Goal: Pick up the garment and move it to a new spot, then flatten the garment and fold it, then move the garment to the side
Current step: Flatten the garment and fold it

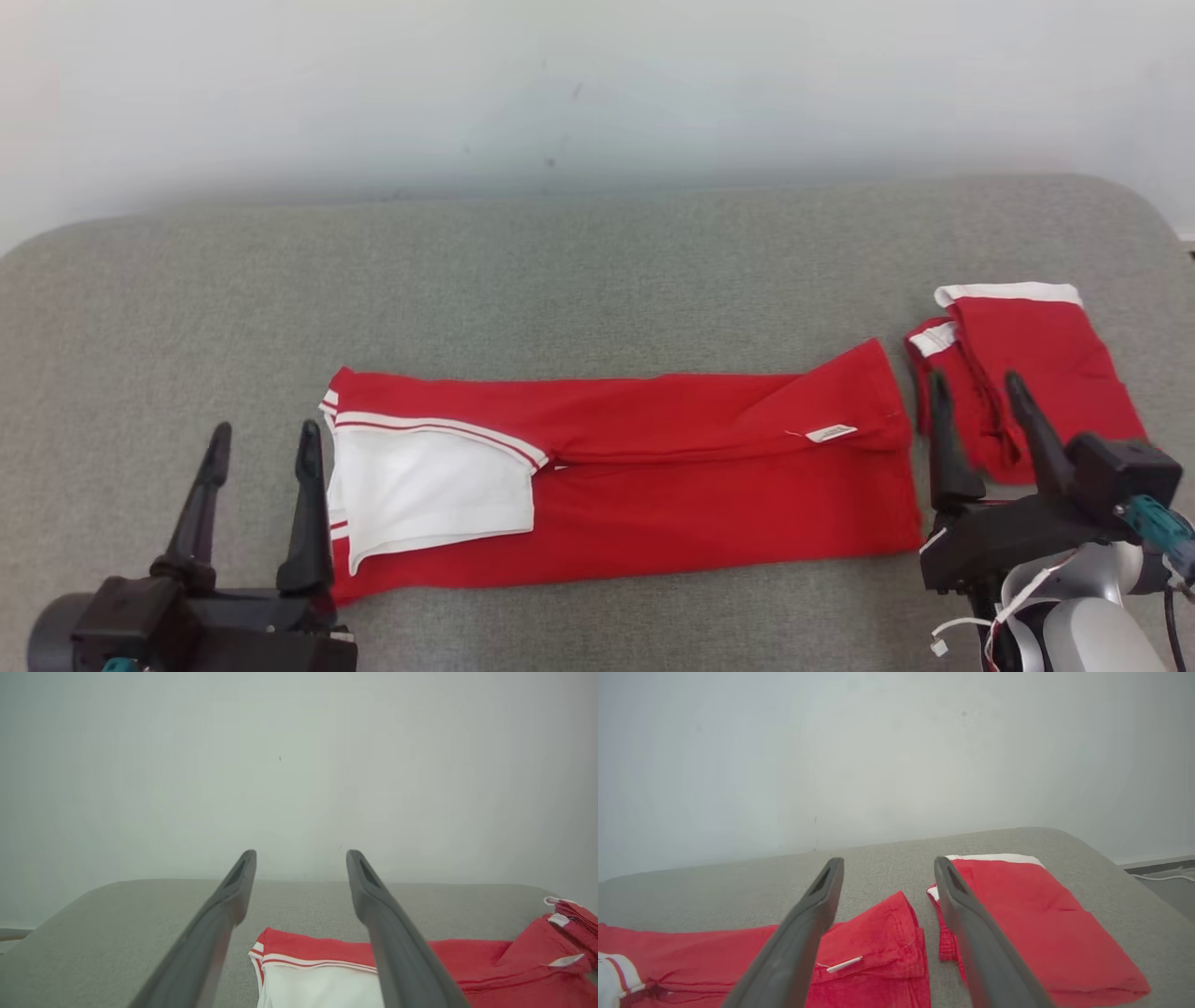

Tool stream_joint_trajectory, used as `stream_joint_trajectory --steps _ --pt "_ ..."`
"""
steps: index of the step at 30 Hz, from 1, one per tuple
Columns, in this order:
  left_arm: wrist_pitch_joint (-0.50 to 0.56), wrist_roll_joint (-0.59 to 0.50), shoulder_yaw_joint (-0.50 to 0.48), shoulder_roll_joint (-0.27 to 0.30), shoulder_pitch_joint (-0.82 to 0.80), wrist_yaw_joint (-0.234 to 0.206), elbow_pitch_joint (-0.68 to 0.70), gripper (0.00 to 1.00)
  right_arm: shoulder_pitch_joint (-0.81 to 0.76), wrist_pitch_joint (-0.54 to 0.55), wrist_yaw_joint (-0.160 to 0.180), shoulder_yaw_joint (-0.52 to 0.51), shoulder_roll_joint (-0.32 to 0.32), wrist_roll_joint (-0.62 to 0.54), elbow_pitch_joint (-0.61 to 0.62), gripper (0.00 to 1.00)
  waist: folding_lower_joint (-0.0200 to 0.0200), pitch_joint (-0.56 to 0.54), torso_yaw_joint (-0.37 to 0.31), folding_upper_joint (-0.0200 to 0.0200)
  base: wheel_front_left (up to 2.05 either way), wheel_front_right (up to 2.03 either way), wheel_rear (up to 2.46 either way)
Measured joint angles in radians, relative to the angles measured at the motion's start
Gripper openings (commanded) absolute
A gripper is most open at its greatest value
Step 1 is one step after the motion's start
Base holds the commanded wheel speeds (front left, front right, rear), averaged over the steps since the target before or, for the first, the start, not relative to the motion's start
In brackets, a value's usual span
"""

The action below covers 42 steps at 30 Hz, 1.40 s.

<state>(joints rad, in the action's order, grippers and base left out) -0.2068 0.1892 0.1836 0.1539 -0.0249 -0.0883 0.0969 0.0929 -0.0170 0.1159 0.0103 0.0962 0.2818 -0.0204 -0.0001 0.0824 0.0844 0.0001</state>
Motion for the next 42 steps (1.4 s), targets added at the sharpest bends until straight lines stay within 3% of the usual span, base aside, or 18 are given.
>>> stream_joint_trajectory --steps 15,28,34,42 --pt "0.04 0.035 0.014 0.016 0.026 0.037 -0.1 1.0 -0.012 -0.165 0.007 -0.036 -0.019 0.017 -0.038 1.0 0.0 -0.043 -0.07 0.0 0.0 0.0 0.0" --pt "0.067 0.044 0.015 0.016 0.021 0.053 -0.112 1.0 -0.014 -0.195 0.006 -0.028 -0.021 0.017 -0.043 1.0 0.0 -0.029 -0.075 0.0 0.0 0.0 0.0" --pt "0.071 0.044 0.024 0.014 0.008 0.054 -0.107 1.0 -0.014 -0.183 -0.003 -0.03 -0.021 0.039 -0.066 1.0 0.0001 -0.01 -0.072 0.0 0.0 0.0 0.0" --pt "0.083 0.044 0.056 -0.002 -0.022 0.071 -0.114 1.0 0.062 -0.011 -0.037 -0.012 0.032 0.064 -0.209 1.0 0.0002 0.012 -0.042 0.0 0.0 0.0 0.0"
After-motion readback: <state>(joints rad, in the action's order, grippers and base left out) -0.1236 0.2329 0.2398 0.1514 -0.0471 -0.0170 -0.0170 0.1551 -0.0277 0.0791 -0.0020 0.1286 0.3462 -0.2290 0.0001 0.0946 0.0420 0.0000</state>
